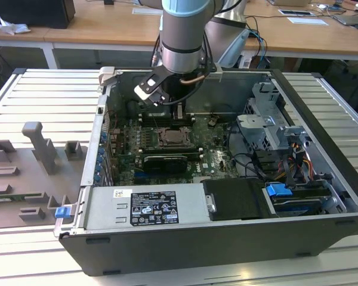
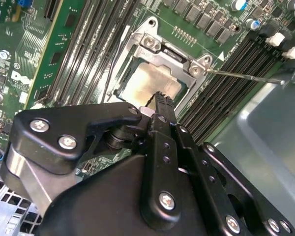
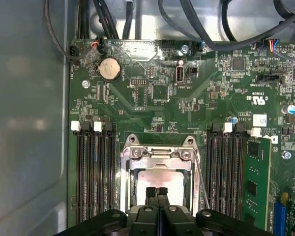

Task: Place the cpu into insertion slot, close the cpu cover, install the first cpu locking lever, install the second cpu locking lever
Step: 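Close the cpu cover, then install the first cpu locking lever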

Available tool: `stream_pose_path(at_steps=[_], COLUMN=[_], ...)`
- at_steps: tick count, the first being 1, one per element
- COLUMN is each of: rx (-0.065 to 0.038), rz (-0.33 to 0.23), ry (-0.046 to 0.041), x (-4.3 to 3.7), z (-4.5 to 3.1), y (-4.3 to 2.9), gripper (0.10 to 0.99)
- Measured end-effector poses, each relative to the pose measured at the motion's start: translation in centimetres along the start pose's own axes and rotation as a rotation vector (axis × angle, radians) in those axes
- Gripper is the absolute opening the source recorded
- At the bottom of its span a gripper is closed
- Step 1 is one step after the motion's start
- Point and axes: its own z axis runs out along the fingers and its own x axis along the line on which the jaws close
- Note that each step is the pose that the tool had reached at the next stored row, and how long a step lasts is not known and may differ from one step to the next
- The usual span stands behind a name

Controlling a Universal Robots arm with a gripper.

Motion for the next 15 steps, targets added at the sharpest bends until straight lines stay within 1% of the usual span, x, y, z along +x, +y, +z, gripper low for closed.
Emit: stream_pose_path(at_steps=[5, 10, 12, 14, 15], rx=[0.000, 0.000, 0.000, 0.000, 0.000], rz=[0.000, 0.000, 0.000, 0.000, 0.000], ry=[0.0000, -0.0002, 0.0000, 0.0001, 0.0000], x=[0.00, 0.00, 0.02, 0.04, 0.05], z=[0.00, -0.10, -0.54, -1.35, -1.60], y=[-0.26, -0.30, -0.30, -0.30, -0.30], gripper=[0.106, 0.106, 0.106, 0.106, 0.106])
